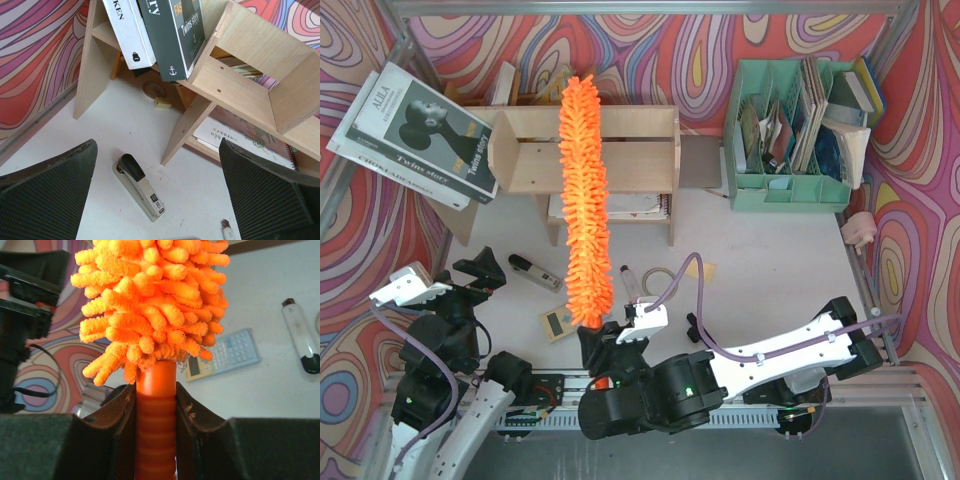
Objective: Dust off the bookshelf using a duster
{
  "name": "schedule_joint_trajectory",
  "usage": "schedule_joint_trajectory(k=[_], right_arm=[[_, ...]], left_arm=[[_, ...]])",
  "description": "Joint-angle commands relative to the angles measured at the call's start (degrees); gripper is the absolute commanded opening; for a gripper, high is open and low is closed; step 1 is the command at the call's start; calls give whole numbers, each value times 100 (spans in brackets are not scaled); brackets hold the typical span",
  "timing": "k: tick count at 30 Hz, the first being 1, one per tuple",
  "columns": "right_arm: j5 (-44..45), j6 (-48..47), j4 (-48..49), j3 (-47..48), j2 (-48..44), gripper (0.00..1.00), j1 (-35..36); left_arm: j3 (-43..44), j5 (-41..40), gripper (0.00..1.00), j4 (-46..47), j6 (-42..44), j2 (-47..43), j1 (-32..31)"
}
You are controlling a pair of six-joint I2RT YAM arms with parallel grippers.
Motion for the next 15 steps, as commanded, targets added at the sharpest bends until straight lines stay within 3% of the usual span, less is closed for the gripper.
schedule_joint_trajectory(k=[1, 15], right_arm=[[56, 637, -599, -365, -323, 0, -115], [-1285, 671, 161, -1339, -632, 0, -685]], left_arm=[[-42, 39, 98, 92, -16, 36, 33], [-33, 41, 98, 87, -20, 108, 37]])
